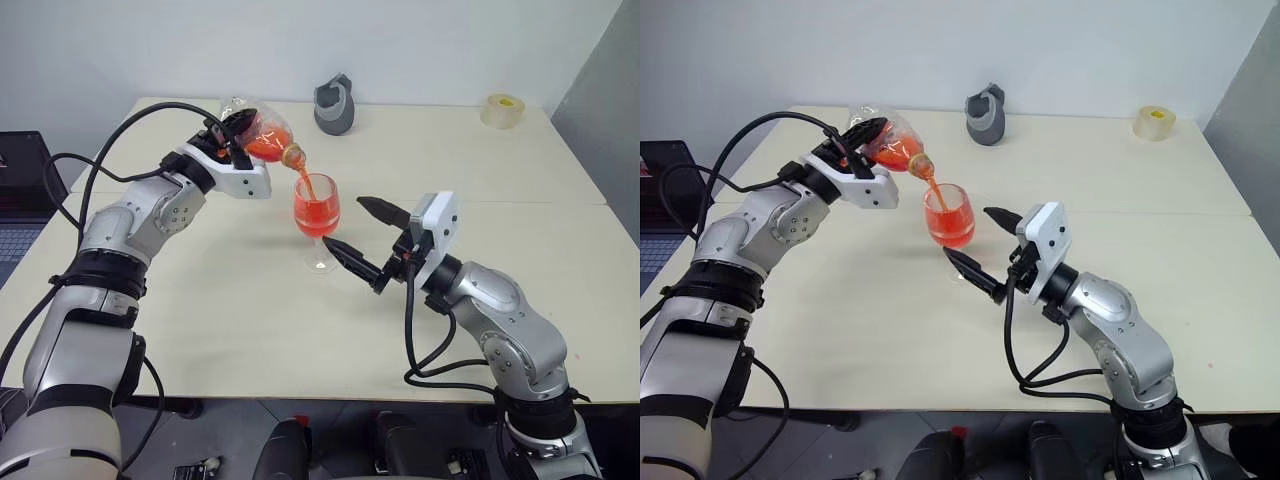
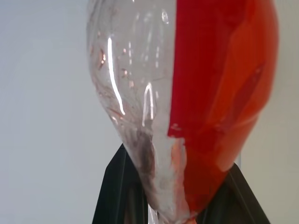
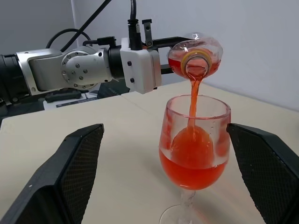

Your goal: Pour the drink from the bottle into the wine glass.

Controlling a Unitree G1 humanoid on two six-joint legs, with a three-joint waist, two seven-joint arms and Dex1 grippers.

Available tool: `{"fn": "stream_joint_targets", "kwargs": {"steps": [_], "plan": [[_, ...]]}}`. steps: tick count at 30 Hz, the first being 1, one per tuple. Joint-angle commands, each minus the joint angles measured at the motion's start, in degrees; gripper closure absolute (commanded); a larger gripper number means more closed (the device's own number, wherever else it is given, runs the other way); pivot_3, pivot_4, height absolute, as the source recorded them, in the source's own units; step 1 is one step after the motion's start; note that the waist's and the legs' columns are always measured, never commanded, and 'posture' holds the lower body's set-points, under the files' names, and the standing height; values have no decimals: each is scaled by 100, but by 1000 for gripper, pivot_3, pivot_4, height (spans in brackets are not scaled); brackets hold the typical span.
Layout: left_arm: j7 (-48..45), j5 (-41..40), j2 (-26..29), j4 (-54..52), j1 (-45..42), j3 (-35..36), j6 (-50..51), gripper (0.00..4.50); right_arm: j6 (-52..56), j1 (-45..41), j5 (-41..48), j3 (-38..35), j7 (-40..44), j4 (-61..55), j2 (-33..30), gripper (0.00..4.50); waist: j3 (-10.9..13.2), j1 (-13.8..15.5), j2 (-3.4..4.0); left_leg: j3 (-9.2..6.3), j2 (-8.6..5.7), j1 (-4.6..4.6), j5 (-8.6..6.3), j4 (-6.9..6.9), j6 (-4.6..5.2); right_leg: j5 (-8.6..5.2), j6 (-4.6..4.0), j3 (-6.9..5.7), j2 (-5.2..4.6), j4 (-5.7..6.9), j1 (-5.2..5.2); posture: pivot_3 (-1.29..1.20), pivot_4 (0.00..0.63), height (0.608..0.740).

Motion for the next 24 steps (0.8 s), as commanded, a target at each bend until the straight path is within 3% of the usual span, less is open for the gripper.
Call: {"fn": "stream_joint_targets", "kwargs": {"steps": [1,14,24], "plan": [[131,-66,123,-126,-220,80,-16,3754,-120,-16,84,-4,42,-257,-2,0,0,0,0,0,0,0,0,0,0,0,0,0,0,0,0,0,150,740],[28,-228,-26,-207,-173,100,4,3754,-92,-59,105,30,78,-264,-14,0,0,0,0,0,0,0,0,0,0,0,0,0,0,0,0,0,150,740],[-588,-1019,-278,-588,156,274,95,3754,-86,-83,118,53,138,-270,-21,0,0,-6,0,1,1,0,0,1,0,0,0,2,0,1,0,0,150,740]]}}
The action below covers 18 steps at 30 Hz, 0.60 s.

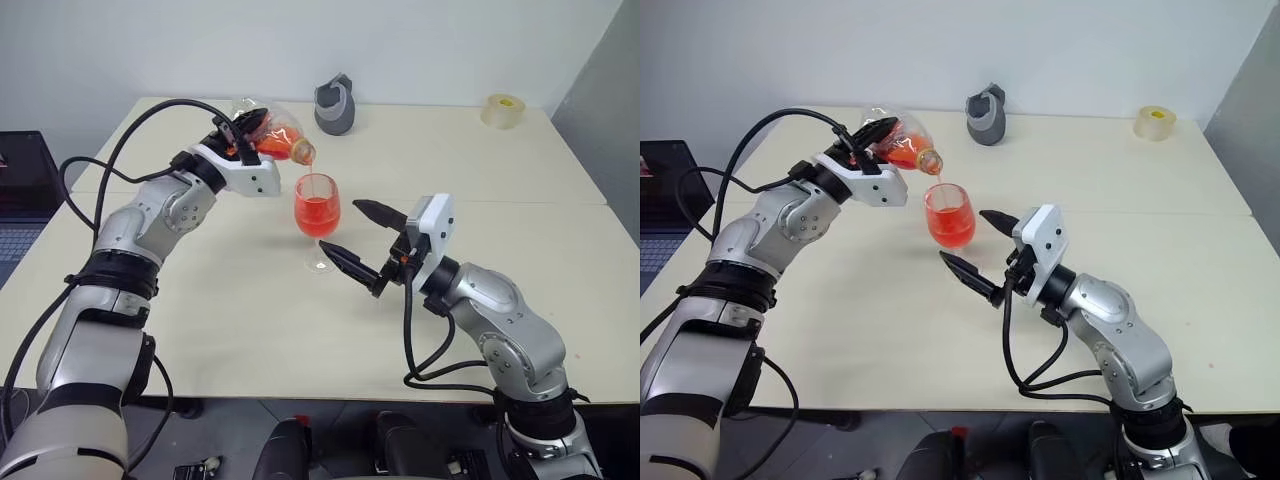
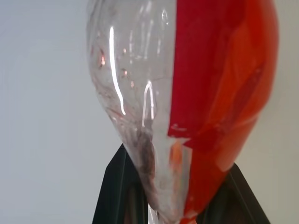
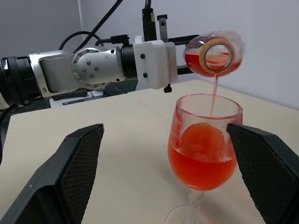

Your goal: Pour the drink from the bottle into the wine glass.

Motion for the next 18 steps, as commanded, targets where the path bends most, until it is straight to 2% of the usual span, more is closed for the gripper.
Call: {"fn": "stream_joint_targets", "kwargs": {"steps": [1,5,11,16,18], "plan": [[-172,-422,-12,-349,83,283,102,3754,-88,-88,118,-37,53,-253,-6,0,0,-6,0,0,1,1,0,0,0,0,0,1,0,1,0,0,150,740],[-499,-1011,-159,-619,302,521,412,3754,-81,-125,145,-9,147,-250,-49,0,0,-6,0,-2,0,1,0,0,0,0,0,1,0,2,0,0,150,740],[-1046,-2189,-543,-938,660,1215,1388,3754,9,-244,198,54,418,-228,-255,0,0,-8,0,-3,0,0,0,4,0,0,0,1,0,3,0,0,150,740],[-1602,-3438,-944,-789,979,1911,2204,3754,219,-384,314,87,642,-232,-560,0,-1,-10,0,-4,1,0,0,5,0,0,0,0,0,4,1,0,150,740],[-1751,-3616,-981,-672,1125,2016,2193,3754,326,-443,357,88,669,-230,-625,0,-1,-13,0,-4,1,0,0,5,0,0,-1,0,0,4,1,0,150,740]]}}
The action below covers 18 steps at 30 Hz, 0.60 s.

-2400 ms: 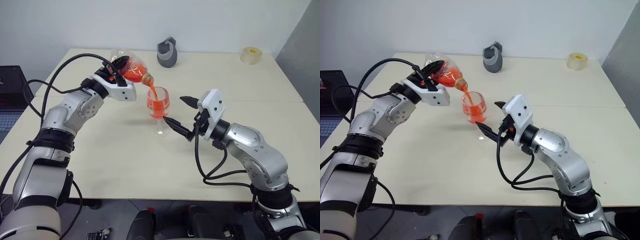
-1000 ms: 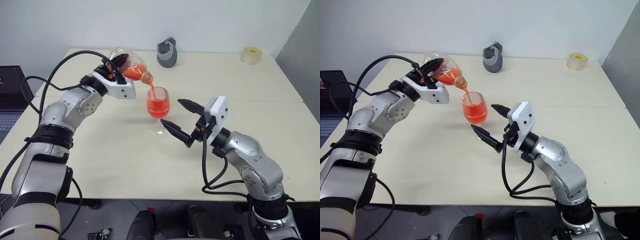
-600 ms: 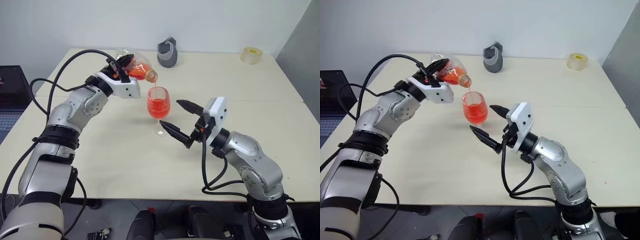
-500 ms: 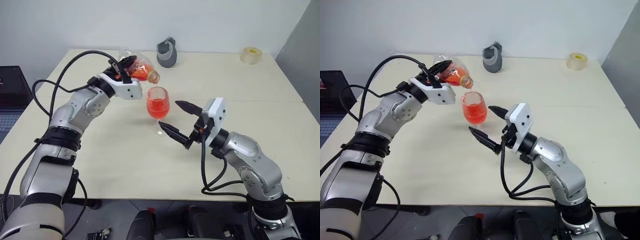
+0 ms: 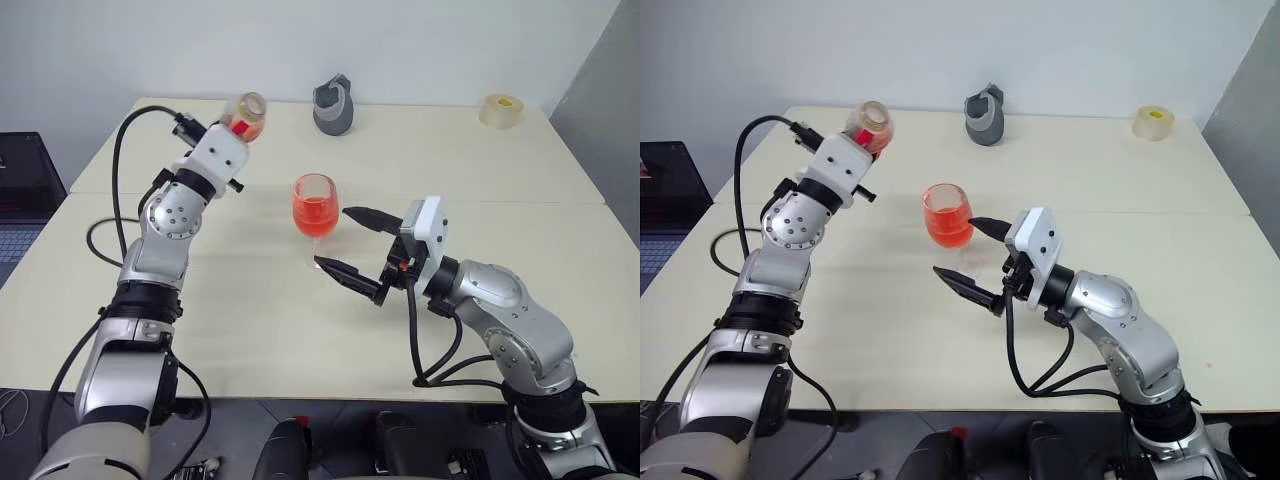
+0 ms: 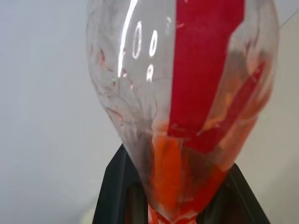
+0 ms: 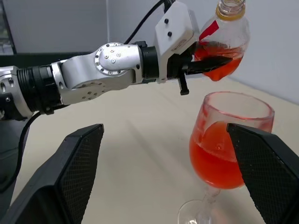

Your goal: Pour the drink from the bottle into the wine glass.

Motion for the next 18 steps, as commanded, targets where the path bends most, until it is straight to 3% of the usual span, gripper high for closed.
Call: {"fn": "stream_joint_targets", "kwargs": {"steps": [1,7,18], "plan": [[-343,-815,-155,58,123,523,278,3755,194,-225,195,14,145,-220,-110,0,0,-2,0,1,1,2,0,0,0,0,0,0,0,0,0,0,150,740],[-643,-1713,-459,1006,264,1230,584,3757,691,-564,65,203,50,-71,-230,0,-1,4,-2,-4,0,0,0,5,0,0,0,-1,0,0,2,0,150,740],[-478,-1514,-407,1961,265,1226,332,3758,1037,-780,52,313,88,37,-201,0,-7,8,-11,-5,-2,-1,0,5,0,0,0,-2,-2,-1,2,0,150,740]]}}
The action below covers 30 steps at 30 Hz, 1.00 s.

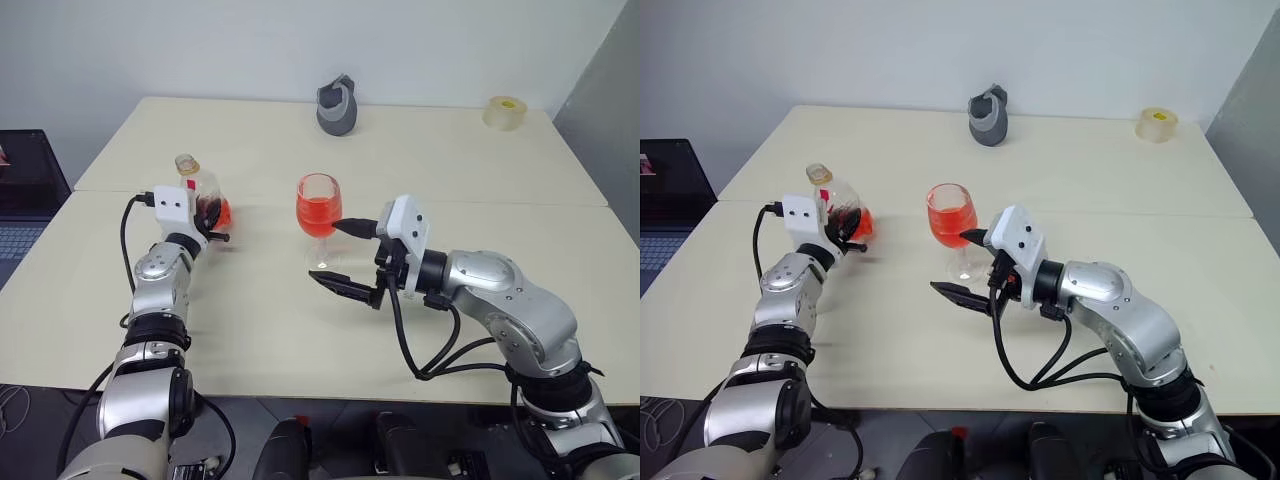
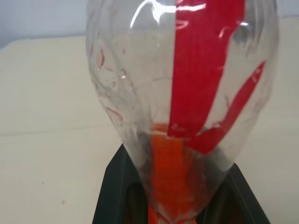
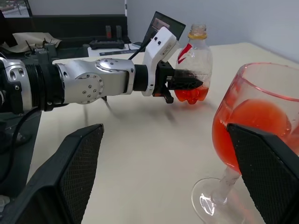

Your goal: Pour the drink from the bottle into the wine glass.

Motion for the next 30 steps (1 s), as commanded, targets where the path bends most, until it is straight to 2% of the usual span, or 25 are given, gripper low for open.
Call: {"fn": "stream_joint_targets", "kwargs": {"steps": [1,14,15,24,30], "plan": [[102,76,82,121,-91,35,-176,3758,5,-141,-18,29,19,-47,-18,0,-1,0,-1,0,1,0,0,0,0,0,0,0,0,0,0,0,150,740],[269,155,76,391,24,44,-202,3758,134,-259,32,-52,24,-54,-35,0,-12,-3,-2,1,3,8,0,-3,0,0,0,1,1,6,2,0,150,740],[266,142,75,379,32,53,-203,3047,141,-263,38,-58,20,-58,-31,0,-12,-4,-2,0,3,9,0,-3,0,0,0,1,1,6,2,0,150,740],[134,-60,139,-36,268,199,-82,110,143,-280,72,-97,7,-94,-29,0,-12,-20,-2,1,4,7,0,-7,0,0,0,1,1,2,1,0,150,740],[62,-140,160,-676,629,253,106,24,194,-207,190,-201,-14,-209,-41,0,-11,-9,-2,-1,4,6,0,-6,0,0,0,2,0,1,1,0,150,740]]}}
